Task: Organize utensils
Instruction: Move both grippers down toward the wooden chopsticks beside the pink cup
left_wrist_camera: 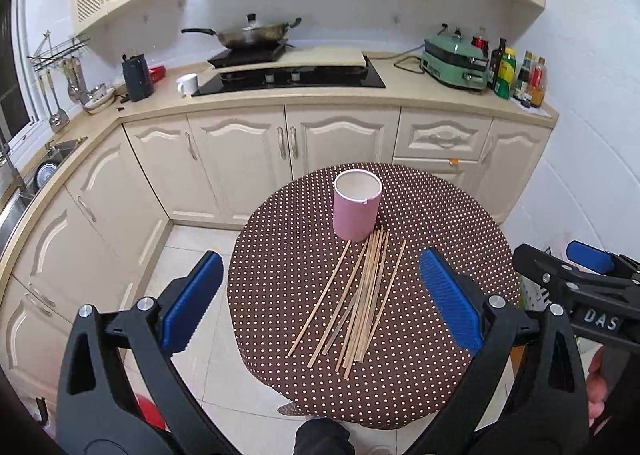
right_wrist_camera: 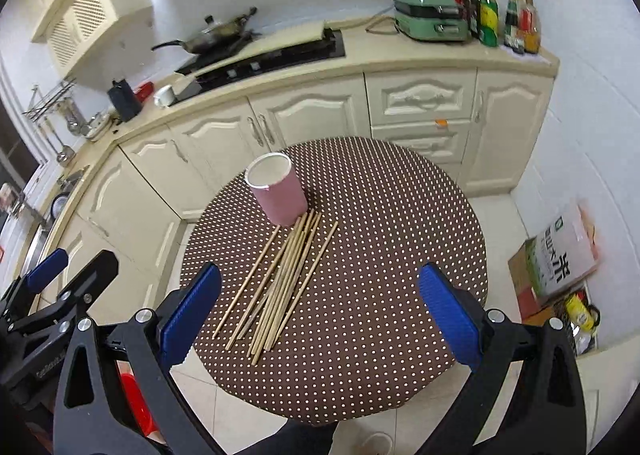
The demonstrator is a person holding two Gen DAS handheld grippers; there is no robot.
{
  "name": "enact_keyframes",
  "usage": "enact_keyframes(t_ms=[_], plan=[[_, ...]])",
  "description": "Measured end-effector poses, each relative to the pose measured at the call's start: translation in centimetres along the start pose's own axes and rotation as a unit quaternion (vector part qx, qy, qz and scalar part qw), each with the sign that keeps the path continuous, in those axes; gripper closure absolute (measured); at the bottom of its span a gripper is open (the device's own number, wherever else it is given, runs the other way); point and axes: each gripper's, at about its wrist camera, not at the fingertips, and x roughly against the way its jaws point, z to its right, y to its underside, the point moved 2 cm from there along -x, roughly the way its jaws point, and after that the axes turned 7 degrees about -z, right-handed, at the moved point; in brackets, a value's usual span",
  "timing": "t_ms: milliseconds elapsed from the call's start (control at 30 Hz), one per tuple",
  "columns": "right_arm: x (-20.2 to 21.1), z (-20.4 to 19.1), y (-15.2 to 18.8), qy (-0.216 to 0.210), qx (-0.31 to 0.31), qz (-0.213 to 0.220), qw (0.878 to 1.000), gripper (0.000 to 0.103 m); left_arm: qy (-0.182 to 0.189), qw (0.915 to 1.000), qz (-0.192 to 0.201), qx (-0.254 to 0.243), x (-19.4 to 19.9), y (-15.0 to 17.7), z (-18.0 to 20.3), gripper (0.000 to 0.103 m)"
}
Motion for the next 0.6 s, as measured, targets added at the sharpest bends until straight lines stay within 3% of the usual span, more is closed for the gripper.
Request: enact_keyframes(t_ms=[367, 600], plan=[[-6.4, 0.4, -0.8, -0.033, -0.061, -0.076, 0.995, 0.008, 0.032, 0.9967, -0.074, -0.001, -7.6, -1.4, -1.6, 0.007], [-11.2, 0.5, -1.3, -0.043, -0.105, -0.127, 0.985, 0.019, 0.071, 0.9885, -0.134, -0.008, -13.4, -1.8, -2.4, 0.008]])
